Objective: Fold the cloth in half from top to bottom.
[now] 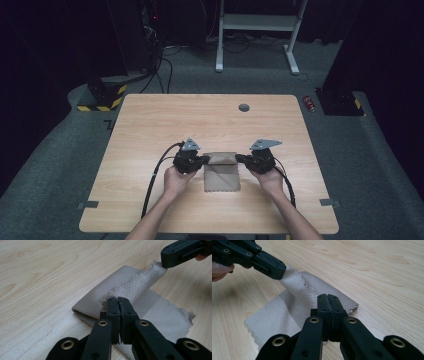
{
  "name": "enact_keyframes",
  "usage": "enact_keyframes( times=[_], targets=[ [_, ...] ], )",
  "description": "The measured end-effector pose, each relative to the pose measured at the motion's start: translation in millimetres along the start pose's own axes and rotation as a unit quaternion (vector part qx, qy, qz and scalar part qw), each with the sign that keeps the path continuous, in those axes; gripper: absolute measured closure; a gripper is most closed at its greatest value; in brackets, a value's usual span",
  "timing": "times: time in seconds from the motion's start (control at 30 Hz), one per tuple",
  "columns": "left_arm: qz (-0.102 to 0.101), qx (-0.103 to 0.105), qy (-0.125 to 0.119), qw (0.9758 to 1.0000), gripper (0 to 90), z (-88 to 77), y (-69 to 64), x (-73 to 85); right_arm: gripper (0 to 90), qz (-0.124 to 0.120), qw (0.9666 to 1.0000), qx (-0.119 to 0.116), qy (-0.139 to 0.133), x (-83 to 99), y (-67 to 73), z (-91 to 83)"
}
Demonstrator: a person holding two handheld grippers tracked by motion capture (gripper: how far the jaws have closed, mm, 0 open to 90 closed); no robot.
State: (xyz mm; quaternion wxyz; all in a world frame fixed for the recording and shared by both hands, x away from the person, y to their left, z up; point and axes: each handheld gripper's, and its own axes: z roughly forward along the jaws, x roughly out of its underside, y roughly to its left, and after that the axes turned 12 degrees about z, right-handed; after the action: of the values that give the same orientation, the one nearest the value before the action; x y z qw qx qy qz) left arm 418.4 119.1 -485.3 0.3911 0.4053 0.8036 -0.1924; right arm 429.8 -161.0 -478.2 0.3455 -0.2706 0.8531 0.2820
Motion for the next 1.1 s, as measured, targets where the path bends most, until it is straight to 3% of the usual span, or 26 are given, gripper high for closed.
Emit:
enact_keyframes(
  times=[0.37, 1.1],
  targets=[
    [0.006, 0.001, 0.001, 1.0000, 87.5, -2.8, -6.2, 1.7, 89.4, 0.001, 1.0000, -0.004, 0.003, 6.4, 1.1, -2.5],
    [-0.008, 0.008, -0.007, 0.9999, 87.3, -6.1, -13.2, 9.6, 89.4, 0.002, 0.9999, -0.017, 0.000, 16.3, 4.5, -6.8]
  ],
)
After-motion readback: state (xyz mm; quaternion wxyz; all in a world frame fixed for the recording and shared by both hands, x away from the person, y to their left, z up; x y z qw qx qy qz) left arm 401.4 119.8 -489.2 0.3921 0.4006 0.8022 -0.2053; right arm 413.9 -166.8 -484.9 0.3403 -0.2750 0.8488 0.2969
